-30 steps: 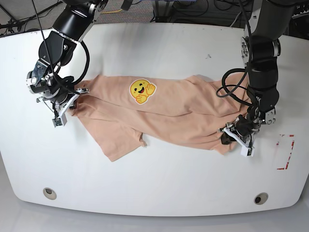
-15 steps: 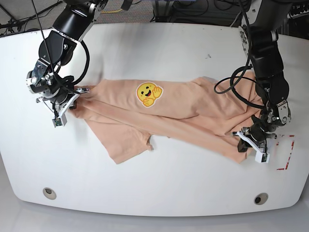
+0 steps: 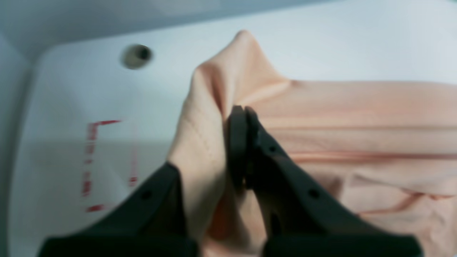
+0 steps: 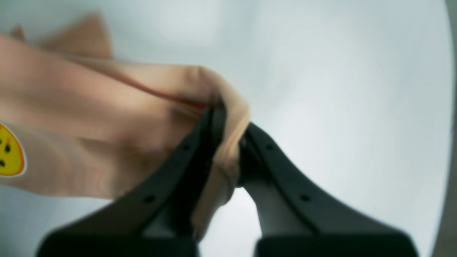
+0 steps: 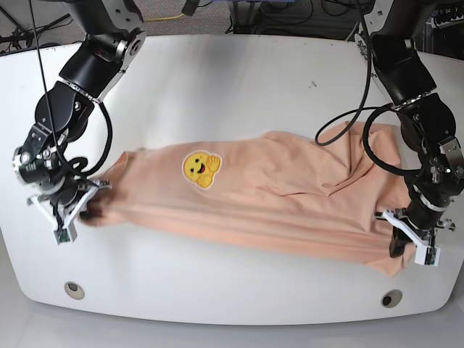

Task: Fold the T-shirt properly
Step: 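Lift the shirt with both grippers and swing it across the table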

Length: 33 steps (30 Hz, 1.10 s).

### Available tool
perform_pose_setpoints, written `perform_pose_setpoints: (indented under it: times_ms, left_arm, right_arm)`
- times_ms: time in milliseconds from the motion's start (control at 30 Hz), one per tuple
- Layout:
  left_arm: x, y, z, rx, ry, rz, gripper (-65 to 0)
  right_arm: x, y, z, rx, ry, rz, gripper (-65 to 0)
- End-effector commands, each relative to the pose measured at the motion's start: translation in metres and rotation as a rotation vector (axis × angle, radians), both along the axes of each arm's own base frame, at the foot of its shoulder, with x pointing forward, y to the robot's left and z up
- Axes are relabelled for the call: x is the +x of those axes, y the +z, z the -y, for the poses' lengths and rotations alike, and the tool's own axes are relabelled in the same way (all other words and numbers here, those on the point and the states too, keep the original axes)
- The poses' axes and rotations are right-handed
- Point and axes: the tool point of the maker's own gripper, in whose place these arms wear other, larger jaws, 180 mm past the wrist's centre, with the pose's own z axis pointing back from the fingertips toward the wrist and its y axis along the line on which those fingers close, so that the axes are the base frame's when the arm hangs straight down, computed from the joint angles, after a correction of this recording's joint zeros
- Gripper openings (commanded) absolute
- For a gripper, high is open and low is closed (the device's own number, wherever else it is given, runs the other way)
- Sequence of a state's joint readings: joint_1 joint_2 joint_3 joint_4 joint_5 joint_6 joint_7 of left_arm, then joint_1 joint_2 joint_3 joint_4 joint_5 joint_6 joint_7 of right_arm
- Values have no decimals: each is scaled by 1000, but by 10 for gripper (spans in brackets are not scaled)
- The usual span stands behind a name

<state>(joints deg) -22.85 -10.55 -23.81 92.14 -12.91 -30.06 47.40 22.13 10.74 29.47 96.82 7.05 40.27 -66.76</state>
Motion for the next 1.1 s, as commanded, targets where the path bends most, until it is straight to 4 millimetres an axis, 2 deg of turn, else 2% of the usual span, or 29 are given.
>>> perform_pose_setpoints:
  times_ms: [0,133,167,233,400,467,667,800,867,933,1000,1067]
  left_arm:
    - [5,50,-8,25,28,114,-650]
    - [10,91,-12,42,45,185,-650]
    - [11,98,-12,42,46,201,-650]
    - [16,124,-13,44,48,257,-650]
    - [19,185,-21,60,63,383,-650]
    - [19,208,-21,62,66,431,-650]
    - [11,267,-28,92,80,549,-650]
    - [3,307,-28,92,82,636,-650]
    - [1,319,-28,102,80,658,-650]
    - [3,324,-17,153,54,653,-650]
    - [5,320,-8,194,31,636,-650]
    - [6,303,-2,224,14,607,-650]
  right_arm:
    - [17,40,6,-78,21,81,-642]
    - [40,82,-2,-144,68,156,-642]
    - [44,87,-6,-154,81,162,-642]
    - [58,114,-14,-184,111,209,-642]
    - [81,168,-8,-242,125,274,-642]
    - [91,196,-4,-273,126,301,-642]
    - [107,265,0,-318,125,377,-642]
    - [106,317,-1,-395,125,445,-642]
    - [104,336,-4,-420,127,475,-642]
    - [101,352,-4,-429,118,498,-642]
    - [99,355,-3,-432,109,495,-642]
    - [96,354,0,-439,98,485,-642]
